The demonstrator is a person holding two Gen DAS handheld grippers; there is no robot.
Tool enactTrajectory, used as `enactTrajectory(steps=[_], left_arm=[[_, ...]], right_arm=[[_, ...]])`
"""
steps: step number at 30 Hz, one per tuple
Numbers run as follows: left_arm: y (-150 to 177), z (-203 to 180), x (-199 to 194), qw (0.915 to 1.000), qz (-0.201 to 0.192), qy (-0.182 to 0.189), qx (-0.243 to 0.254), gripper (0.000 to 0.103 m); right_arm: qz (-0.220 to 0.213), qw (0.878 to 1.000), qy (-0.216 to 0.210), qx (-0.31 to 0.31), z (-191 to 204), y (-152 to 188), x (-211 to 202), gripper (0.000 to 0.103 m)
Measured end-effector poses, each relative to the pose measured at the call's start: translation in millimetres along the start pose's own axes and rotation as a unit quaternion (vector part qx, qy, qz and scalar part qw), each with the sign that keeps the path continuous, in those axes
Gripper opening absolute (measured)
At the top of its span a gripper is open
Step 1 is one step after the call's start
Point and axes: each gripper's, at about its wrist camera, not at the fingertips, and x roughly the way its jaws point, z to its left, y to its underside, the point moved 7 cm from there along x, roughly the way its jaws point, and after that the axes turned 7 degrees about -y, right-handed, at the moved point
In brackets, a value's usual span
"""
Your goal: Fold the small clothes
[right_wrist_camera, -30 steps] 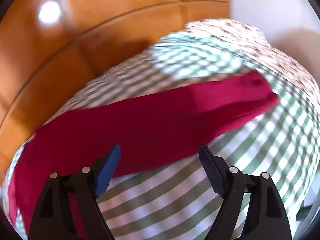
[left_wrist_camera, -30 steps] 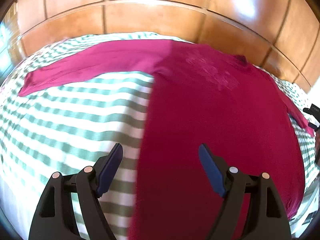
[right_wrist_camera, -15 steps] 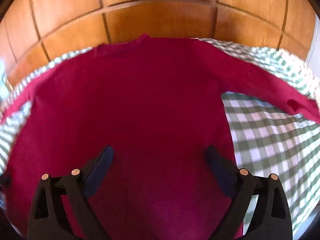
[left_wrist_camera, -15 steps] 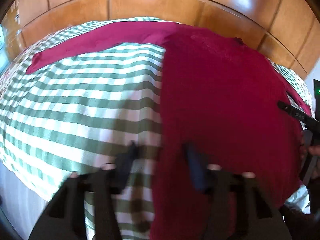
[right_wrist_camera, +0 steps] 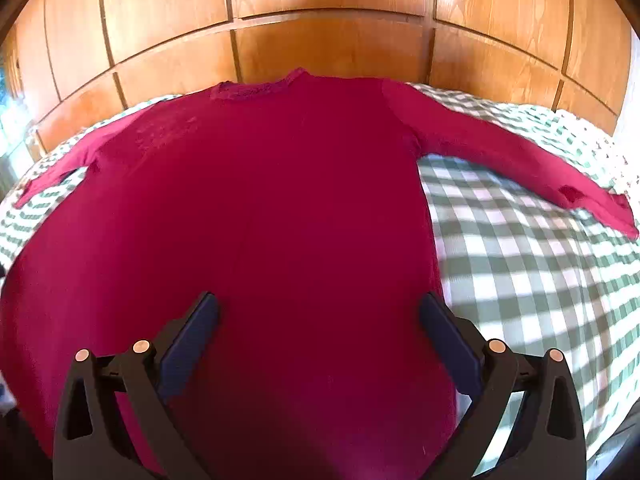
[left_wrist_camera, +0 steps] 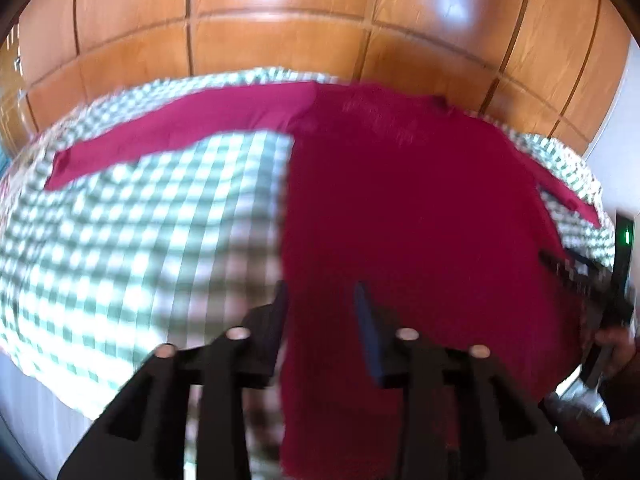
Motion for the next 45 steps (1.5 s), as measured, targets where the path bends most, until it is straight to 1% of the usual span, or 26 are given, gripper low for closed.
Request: enactTrajectory(steps=[1, 2, 3, 5, 7, 8, 10, 13, 14, 16, 19, 22, 23, 24, 25, 27, 28, 30, 31, 32, 33, 34, 35, 38, 42, 45], left_arm=[[-11.7, -7.5, 1.3, 0.9999, -0.011, 0.004, 0.004, 0.039], [-19.0, -13.3, 3.2, 0.9998, -0.016, 0.007, 0.006, 0.047], [-27.2, -19.7, 6.0, 0.9996, -0.024, 0.009, 0.008, 0.051], [-40.3, -37.5, 16.4, 0.9992, -0.031, 0.017, 0.019, 0.055], [-47.9, -53.2, 32.7, 0.9989, -0.025, 0.02, 0.035, 0.059], [-50.1, -61.0, 42.5, 0.9989, -0.017, 0.018, 0.04, 0.059], [-50.7, -71.8, 59.6, 0.9988, 0.005, 0.025, 0.043, 0.059], [-47.8, -83.7, 77.3, 0.998, 0.03, 0.026, 0.048, 0.06], [-45.8, -86.9, 81.7, 0.9976, 0.037, 0.026, 0.053, 0.062], [-43.0, -86.8, 84.7, 0.9971, 0.039, 0.023, 0.06, 0.066], [-39.6, -86.6, 87.1, 0.9967, 0.039, 0.024, 0.068, 0.069], [-36.2, -86.5, 85.9, 0.9967, 0.036, 0.022, 0.069, 0.069], [-36.1, -86.4, 85.9, 0.9966, 0.036, 0.021, 0.071, 0.069], [-36.2, -87.5, 86.2, 0.9965, 0.036, 0.021, 0.073, 0.069], [-35.8, -87.3, 86.7, 0.9963, 0.036, 0.021, 0.075, 0.068], [-39.0, -87.0, 86.5, 0.9957, 0.041, 0.027, 0.079, 0.061], [-42.5, -84.8, 85.7, 0.9956, 0.041, 0.034, 0.076, 0.054], [-47.4, -85.1, 86.2, 0.9958, 0.044, 0.046, 0.066, 0.047], [-49.9, -85.2, 86.5, 0.9958, 0.046, 0.052, 0.059, 0.046], [-53.1, -85.0, 86.9, 0.9956, 0.047, 0.062, 0.053, 0.045], [-56.5, -84.5, 87.2, 0.9953, 0.047, 0.071, 0.045, 0.043], [-59.2, -84.2, 87.6, 0.995, 0.048, 0.079, 0.039, 0.038], [-62.5, -82.8, 87.7, 0.994, 0.051, 0.093, 0.027, 0.036], [-71.9, -74.7, 88.4, 0.9917, 0.049, 0.119, -0.01, 0.036], [-81.0, -68.3, 90.3, 0.99, 0.047, 0.13, -0.032, 0.035], [-87.5, -65.2, 89.5, 0.9884, 0.045, 0.139, -0.041, 0.034]], right_arm=[[0.008, 1.0, -0.007, 0.005, -1.5, 1.8, -4.9, 0.099], [0.013, 1.0, -0.013, 0.013, -3.7, 2.5, -10.9, 0.099], [0.013, 1.0, -0.014, 0.024, -7.9, 2.3, -17.2, 0.099], [-0.001, 0.997, -0.016, 0.079, -30.1, -2.6, -32.7, 0.099], [-0.018, 0.989, -0.017, 0.146, -64.7, -6.1, -43.2, 0.096], [-0.024, 0.981, -0.014, 0.194, -91.0, -6.1, -46.3, 0.092], [-0.032, 0.961, -0.011, 0.276, -139.3, -3.5, -47.4, 0.06], [-0.066, 0.914, 0.017, 0.401, -225.9, 0.8, -51.1, 0.047], [-0.084, 0.891, 0.021, 0.445, -256.6, 1.9, -52.6, 0.046], [-0.115, 0.858, 0.027, 0.5, -301.8, -0.5, -55.5, 0.046], [-0.132, 0.838, 0.055, 0.527, -343.6, -11.7, -53.5, 0.046], [-0.121, 0.833, 0.078, 0.535, -366.3, -19.9, -42.0, 0.046], [-0.118, 0.837, 0.09, 0.527, -373.2, -25.2, -38.6, 0.046], [-0.11, 0.843, 0.105, 0.516, -377.3, -30.2, -36.4, 0.041], [-0.102, 0.847, 0.117, 0.508, -380.4, -34.1, -35.6, 0.027], [-0.093, 0.863, 0.128, 0.48, -378.6, -50.5, -36.6, 0.014], [-0.103, 0.874, 0.125, 0.459, -372.5, -62.5, -42.0, 0.01], [-0.117, 0.893, 0.111, 0.419, -360.6, -82.7, -50.4, 0.009], [-0.125, 0.906, 0.098, 0.392, -343.5, -100.3, -54.7, 0.009], [-0.13, 0.914, 0.088, 0.374, -329.6, -111.7, -55.4, 0.009], [-0.135, 0.921, 0.075, 0.358, -316.7, -123.3, -56.3, 0.009], [-0.139, 0.927, 0.058, 0.342, -300.9, -136.7, -54.7, 0.009], [-0.141, 0.936, 0.037, 0.321, -279.0, -152.5, -51.7, 0.009], [-0.136, 0.954, -0.015, 0.267, -217.9, -186.6, -36.9, 0.009], [-0.12, 0.969, -0.084, 0.197, -124.2, -217.0, -7.2, 0.007], [-0.099, 0.976, -0.125, 0.147, -54.5, -229.7, 19.0, 0.007]])
